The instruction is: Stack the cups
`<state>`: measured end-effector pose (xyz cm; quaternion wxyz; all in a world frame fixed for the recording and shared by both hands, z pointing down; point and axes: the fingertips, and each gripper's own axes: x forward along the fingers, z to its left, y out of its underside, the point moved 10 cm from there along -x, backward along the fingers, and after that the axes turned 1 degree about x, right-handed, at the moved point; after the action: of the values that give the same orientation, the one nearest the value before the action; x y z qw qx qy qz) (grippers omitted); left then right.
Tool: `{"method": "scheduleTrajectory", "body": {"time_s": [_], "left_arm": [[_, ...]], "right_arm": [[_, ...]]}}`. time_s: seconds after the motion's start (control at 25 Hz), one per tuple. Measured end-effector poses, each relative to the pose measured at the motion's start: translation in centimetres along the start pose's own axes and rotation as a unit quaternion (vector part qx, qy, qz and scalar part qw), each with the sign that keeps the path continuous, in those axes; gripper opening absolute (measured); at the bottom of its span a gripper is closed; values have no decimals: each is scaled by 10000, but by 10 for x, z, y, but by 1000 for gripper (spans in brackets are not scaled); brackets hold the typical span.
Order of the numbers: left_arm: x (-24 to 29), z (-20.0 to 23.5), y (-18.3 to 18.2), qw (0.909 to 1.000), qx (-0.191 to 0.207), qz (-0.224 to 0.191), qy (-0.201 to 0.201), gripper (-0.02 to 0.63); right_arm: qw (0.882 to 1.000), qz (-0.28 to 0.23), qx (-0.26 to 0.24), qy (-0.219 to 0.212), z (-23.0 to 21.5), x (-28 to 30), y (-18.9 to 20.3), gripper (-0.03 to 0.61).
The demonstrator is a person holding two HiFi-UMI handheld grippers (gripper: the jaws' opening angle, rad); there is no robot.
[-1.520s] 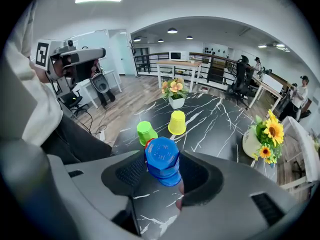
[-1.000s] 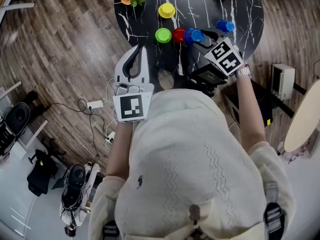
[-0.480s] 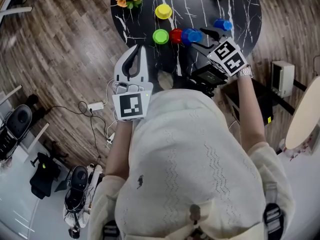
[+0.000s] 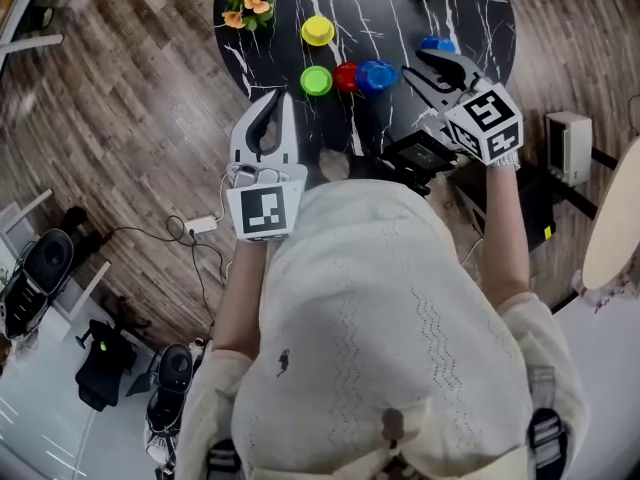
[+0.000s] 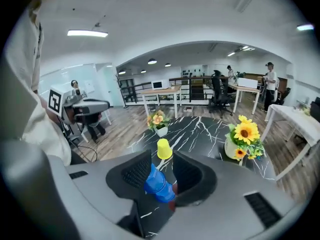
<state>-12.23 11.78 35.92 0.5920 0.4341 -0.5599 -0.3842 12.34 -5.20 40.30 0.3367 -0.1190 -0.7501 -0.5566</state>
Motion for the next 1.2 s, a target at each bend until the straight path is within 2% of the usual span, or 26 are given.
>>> {"method": "scheduleTrajectory", "body": {"time_s": [0.2, 0.48, 0.76, 1.0, 1.2], "left_arm": [[5, 1, -7, 9999, 8, -89, 51, 23], [9, -2, -15, 9996, 53, -208, 168, 23], [13, -1, -17, 9991, 199, -289, 255, 25], [19, 5, -7, 9997, 123, -58, 202, 25], [28, 9, 0, 9995, 142, -50, 268, 26]], "right_arm": [[9946, -823, 388, 509, -2, -43, -13, 14], [9833, -1462, 624, 884, 1, -94, -28, 9], [9661, -2173, 983, 987, 22, -123, -45, 9], [9613, -2405, 1139, 719, 49, -119, -55, 8], [9596, -2480, 1179, 609, 65, -121, -63, 9]]}}
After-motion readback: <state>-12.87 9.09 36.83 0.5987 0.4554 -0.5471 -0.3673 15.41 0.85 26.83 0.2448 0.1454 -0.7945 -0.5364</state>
